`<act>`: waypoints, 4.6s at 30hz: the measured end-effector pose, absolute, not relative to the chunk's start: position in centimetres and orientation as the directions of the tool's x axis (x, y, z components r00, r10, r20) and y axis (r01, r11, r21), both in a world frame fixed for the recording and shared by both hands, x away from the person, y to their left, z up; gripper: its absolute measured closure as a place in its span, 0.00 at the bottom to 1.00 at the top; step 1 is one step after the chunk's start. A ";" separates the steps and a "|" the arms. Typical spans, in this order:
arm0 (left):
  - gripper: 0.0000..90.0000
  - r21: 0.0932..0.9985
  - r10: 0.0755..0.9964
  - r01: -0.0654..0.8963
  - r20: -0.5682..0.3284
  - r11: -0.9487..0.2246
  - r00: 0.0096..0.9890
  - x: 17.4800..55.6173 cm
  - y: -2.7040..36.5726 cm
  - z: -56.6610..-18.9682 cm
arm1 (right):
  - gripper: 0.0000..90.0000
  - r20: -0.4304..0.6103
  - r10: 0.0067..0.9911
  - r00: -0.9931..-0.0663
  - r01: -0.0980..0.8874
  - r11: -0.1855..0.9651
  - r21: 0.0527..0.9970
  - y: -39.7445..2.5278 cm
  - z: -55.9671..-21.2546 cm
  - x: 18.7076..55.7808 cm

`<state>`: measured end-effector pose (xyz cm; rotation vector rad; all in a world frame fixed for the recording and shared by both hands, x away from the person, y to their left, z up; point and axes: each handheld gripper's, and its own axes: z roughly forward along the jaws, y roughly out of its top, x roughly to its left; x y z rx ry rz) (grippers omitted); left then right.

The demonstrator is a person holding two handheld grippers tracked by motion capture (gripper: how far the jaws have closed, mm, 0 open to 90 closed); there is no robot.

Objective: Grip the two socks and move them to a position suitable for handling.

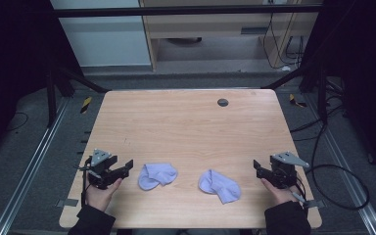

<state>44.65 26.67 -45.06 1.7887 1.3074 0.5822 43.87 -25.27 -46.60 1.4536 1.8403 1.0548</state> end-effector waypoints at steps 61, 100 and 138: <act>0.41 0.812 0.810 0.499 -0.058 -0.302 0.584 43.7 12.1 -45.6 | 0.60 0.030 0.835 -0.550 0.501 0.301 0.812 -17.7 -45.8 39.9; 0.57 0.734 0.754 0.534 -0.047 -0.419 0.656 44.3 5.7 -49.9 | 0.68 0.062 0.771 -0.634 0.572 0.414 0.708 -15.7 -49.1 38.9; 0.97 0.725 0.729 0.534 -0.063 -0.436 0.681 44.2 5.5 -50.0 | 0.92 0.119 0.878 -0.465 0.571 0.194 0.798 -18.4 -47.0 42.3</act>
